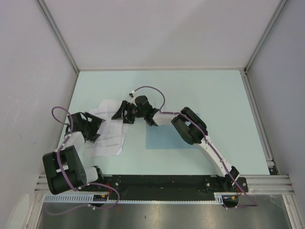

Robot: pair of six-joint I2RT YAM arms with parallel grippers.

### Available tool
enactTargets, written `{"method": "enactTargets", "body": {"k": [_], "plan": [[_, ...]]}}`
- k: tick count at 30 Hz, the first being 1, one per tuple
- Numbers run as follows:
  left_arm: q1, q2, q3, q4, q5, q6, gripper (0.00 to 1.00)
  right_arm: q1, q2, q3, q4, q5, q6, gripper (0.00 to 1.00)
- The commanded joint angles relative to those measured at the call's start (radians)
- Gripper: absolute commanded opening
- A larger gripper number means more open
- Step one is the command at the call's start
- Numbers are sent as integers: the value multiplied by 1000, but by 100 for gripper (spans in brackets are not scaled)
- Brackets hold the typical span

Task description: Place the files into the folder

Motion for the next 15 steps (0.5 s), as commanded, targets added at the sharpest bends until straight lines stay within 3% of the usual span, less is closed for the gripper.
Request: {"method": "enactTargets", "body": {"k": [1,4,5,6,8,11,15], "plan": [[5,19,-39,-18,20,12,100,28,-56,-58,116,-36,142,79],[5,0,-30,-25,28,34,100,22,-53,-38,70,4,70,71],[5,-10,-26,-41,28,50,100,19,-50,-35,68,15,54,65],[4,-24,-21,-50,26,57,99,17,-42,-28,62,22,12,51],[5,-82,0,-87,17,87,100,17,-41,-5,30,42,-30,42],[5,-183,40,-134,8,142,100,23,-53,32,-43,68,-77,0],[-18,-305,155,-212,2,194,99,32,-110,118,-250,125,-183,0]]}}
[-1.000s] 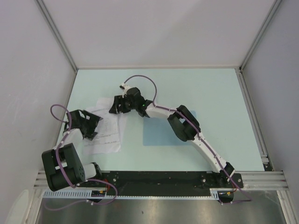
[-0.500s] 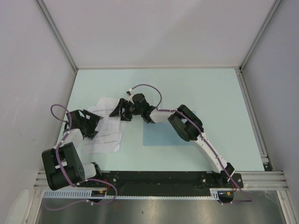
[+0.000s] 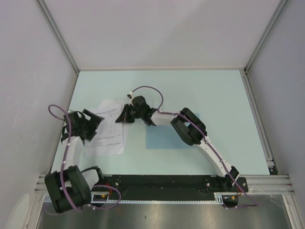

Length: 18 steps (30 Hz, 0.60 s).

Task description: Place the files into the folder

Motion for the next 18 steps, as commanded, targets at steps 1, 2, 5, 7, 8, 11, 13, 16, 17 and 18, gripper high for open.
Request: {"method": "enactTargets", "body": {"k": [1,2,5,7,8,11,13,16,17,18], "plan": [[-40,-141,160,-87,-5,109,100,3,-157,111,-216,94,-146,0],[-57,-158,184,-111,-2,122,99,-9,-196,101,-271,130,-142,0],[-165,-187,278,-151,-26,162,100,-64,-372,-69,-248,177,-82,0],[-268,-175,321,-159,-28,169,99,-95,-479,-299,-182,208,-21,0],[-309,-170,328,-159,-31,171,99,-112,-574,-386,-134,245,51,0],[-462,-138,348,-158,-54,166,99,-155,-772,-661,-73,352,160,0],[-563,-124,344,-127,-74,169,99,-175,-858,-860,-21,445,215,0],[-658,-78,336,-98,-78,182,99,-172,-1029,-1057,6,640,330,0],[-677,-63,335,-89,-69,183,99,-167,-1066,-1103,-8,692,362,0],[-694,-40,329,-78,-52,185,99,-155,-1130,-1142,-28,751,457,0]]}}
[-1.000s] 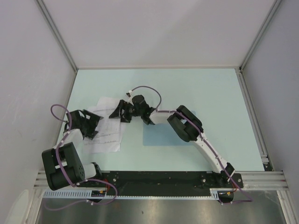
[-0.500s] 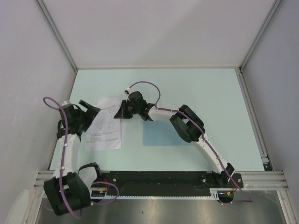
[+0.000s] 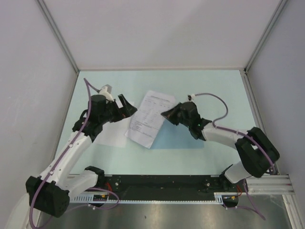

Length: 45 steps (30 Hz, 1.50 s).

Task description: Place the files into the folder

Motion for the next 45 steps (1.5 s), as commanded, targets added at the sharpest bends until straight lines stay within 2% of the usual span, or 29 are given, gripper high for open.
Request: {"method": "enactTargets", "body": {"k": [1,2,3,5,6,8,9,10,11,12,13,14,15,16,17,18,19,20,21,26,28,29,30,34,36,38,39,42,45], "plan": [[-108,94,3,40,10,32,99,65,-163,-244,-2,384,281,0],[-126,114,-2,42,10,29,99,82,-208,-277,-4,432,320,0],[-157,128,-8,57,10,23,99,105,-223,-307,-7,483,436,0],[-184,151,-34,73,-6,12,99,159,-245,-378,-13,604,512,0],[-204,157,-46,88,-9,4,99,173,-252,-387,-48,635,599,0],[-221,185,-65,91,-26,0,99,228,-256,-398,-134,710,648,0],[-229,199,-72,88,-32,-4,99,239,-257,-398,-156,716,655,5],[-229,209,-78,85,-35,-8,99,259,-257,-398,-189,698,648,24],[-229,219,-95,83,-41,-8,99,271,-263,-398,-203,680,629,34],[-229,229,-106,91,-56,-7,99,291,-272,-400,-220,664,596,43],[-229,229,-115,94,-64,-7,99,309,-292,-400,-238,632,480,60],[-231,226,-127,96,-78,-4,99,340,-301,-400,-233,603,370,68],[-229,225,-129,97,-98,3,99,354,-312,-397,-219,525,258,72],[-229,225,-129,94,-102,9,99,377,-320,-397,-213,502,62,81],[-229,228,-120,93,-108,13,99,418,-311,-394,-203,467,-37,86],[-229,237,-114,85,-115,24,99,418,-299,-374,-212,336,-123,88],[-229,245,-106,77,-115,32,99,430,-270,-367,-261,300,-211,92],[-231,251,-89,68,-115,38,99,444,-262,-361,-281,269,-318,93],[-231,254,-86,59,-118,53,98,470,-262,-343,-400,262,-349,93],[-232,242,-109,56,-147,90,95,489,-395,-295,-481,238,-605,95],[-232,239,-129,60,-151,87,93,458,-447,-257,-510,308,-653,98],[-232,243,-134,65,-154,76,93,410,-479,-245,-519,327,-670,100],[-232,252,-138,70,-156,70,92,242,-484,-233,-494,245,-719,99],[-232,318,-135,97,-159,43,86,-136,-411,-171,-412,-10,-751,89],[-234,363,-112,93,-185,26,86,-213,-319,-101,-412,-73,-773,88],[-234,407,-88,77,-277,6,89,-278,-251,-21,-442,-107,-796,84],[-232,424,-77,74,-305,1,89,-292,-193,1,-487,-110,-803,76],[-231,484,-36,59,-355,-4,86,-338,-132,34,-561,-123,-811,63],[-231,513,-17,54,-394,-14,79,-343,-102,28,-619,-104,-808,55]]}}
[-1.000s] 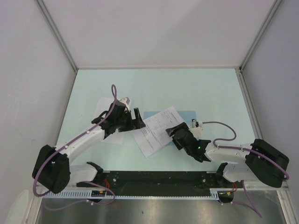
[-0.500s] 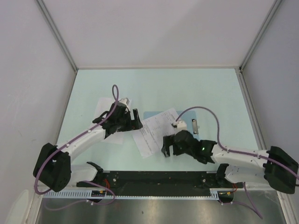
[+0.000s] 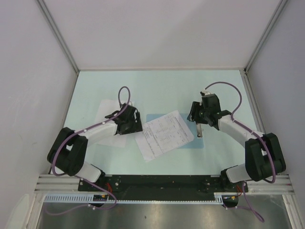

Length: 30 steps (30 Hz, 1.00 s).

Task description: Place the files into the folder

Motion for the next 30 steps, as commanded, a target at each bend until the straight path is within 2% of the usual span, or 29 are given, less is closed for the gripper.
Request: {"method": "enactTargets", "body": {"k": [1,6,12,18,22,25,30], "plan": [[0,30,51,23,-107,-28,74,0,35,19,-130,-25,-41,55],[14,111,90,22,-121,-12,56,4,17,-11,-118,-42,-48,53],[14,130,97,40,-107,13,40,-13,-16,-22,-97,-55,-60,54],[14,154,147,14,-131,76,21,-14,49,-22,-60,-79,-58,53],[12,164,187,8,-145,97,11,0,98,-21,-74,-40,-78,53],[8,181,232,-1,-171,122,0,26,102,-28,-110,24,-74,49],[5,268,331,-21,-187,163,0,56,49,-85,-118,49,-17,46]]}}
